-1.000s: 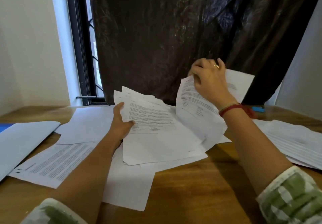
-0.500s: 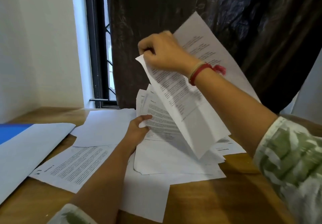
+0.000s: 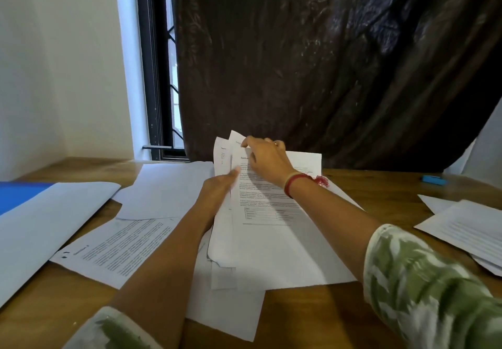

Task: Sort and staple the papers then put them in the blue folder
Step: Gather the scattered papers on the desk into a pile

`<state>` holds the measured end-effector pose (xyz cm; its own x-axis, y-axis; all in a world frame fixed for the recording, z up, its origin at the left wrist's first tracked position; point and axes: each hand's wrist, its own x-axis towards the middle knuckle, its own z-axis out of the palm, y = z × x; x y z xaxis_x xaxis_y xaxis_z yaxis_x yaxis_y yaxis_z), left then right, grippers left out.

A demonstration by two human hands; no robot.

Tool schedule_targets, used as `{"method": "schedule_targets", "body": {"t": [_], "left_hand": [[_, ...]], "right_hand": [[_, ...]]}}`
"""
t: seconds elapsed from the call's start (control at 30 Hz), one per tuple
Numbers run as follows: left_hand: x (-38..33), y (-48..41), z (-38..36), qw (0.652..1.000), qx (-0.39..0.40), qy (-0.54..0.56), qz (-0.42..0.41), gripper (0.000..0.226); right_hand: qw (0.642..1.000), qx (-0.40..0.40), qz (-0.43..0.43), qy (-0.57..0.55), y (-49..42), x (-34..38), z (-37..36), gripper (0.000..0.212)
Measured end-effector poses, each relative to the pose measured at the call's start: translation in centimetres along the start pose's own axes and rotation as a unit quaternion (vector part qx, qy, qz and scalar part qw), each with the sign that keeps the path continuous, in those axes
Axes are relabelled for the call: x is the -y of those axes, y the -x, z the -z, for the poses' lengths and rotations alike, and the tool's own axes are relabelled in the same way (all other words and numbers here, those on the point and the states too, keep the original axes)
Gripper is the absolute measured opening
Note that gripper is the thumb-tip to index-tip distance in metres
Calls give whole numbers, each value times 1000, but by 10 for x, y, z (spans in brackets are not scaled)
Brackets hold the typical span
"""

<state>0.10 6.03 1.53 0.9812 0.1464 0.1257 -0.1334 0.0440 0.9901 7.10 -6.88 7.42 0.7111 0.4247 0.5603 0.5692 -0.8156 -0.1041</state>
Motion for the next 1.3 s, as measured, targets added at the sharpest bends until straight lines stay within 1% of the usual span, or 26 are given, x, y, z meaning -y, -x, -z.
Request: {"method": "schedule_targets", "body": {"t": [0.03, 0.07, 0.13, 0.2, 0.23, 0.27, 0.33, 0.37, 0.4, 0.43, 0.5, 0.57, 0.63, 0.7, 0.83, 0.9, 1.03, 1.1, 1.2, 1.23, 1.3], "left_hand": [[1, 1, 1, 997, -7, -70, -7, 33], [3, 0, 1, 994, -10, -108, -13, 33], [4, 1, 2, 992, -11, -124, -17, 34], [3, 2, 2, 992, -20, -123, -15, 33], [3, 2, 2, 993, -24, -117, -15, 32], [3, 2, 2, 994, -27, -108, -12, 32], [3, 2, 2, 994, -30, -101, -7, 34], [4, 2, 3, 994, -28, -105, -5, 34], [4, 3, 2, 994, -27, -108, -3, 34], [3, 3, 1, 994, -27, -108, -4, 33], [1, 5, 0, 994, -29, -106, -5, 33], [0, 7, -1, 993, -35, -110, -4, 34], [0, 8, -1, 993, -38, -113, -3, 32], [0, 8, -1, 992, -40, -122, -3, 32], [0, 7, -2, 991, -42, -124, 4, 34], [1, 7, -2, 991, -42, -129, 4, 35], [0, 7, -3, 988, -51, -143, 4, 35], [0, 8, -3, 988, -49, -144, 6, 36], [1, 7, -2, 989, -45, -140, 8, 36], [1, 7, -2, 989, -47, -140, 9, 36], [1, 6, -3, 988, -49, -144, 6, 35]], "right_hand": [[1000, -12, -7, -21, 4, -2, -1, 27], [999, -29, -18, -40, 7, -5, -2, 28], [995, -73, -52, -50, 15, -16, 6, 33], [987, -100, -122, -42, 27, -37, 21, 37], [980, -91, -175, -34, 36, -50, 31, 39], [970, -66, -234, -17, 46, -66, 40, 42], [945, 30, -323, 40, 71, -95, 51, 46], [935, 83, -342, 51, 84, -105, 53, 47], [927, 131, -350, 36, 95, -113, 54, 50], [916, 175, -361, -2, 104, -117, 56, 54], [883, 240, -397, -71, 116, -116, 62, 65], [871, 276, -403, -51, 120, -115, 68, 70], [873, 289, -392, -23, 121, -114, 69, 71], [873, 286, -395, -29, 123, -118, 69, 72], [848, 272, -451, -60, 132, -128, 78, 86], [837, 276, -468, -68, 134, -132, 80, 86], [837, 266, -478, -35, 138, -134, 81, 89], [837, 254, -485, -7, 139, -138, 84, 82], [841, 245, -483, -3, 141, -141, 96, 57], [848, 223, -480, 3, 141, -144, 97, 50], [872, 141, -467, 52, 140, -147, 97, 31]]}}
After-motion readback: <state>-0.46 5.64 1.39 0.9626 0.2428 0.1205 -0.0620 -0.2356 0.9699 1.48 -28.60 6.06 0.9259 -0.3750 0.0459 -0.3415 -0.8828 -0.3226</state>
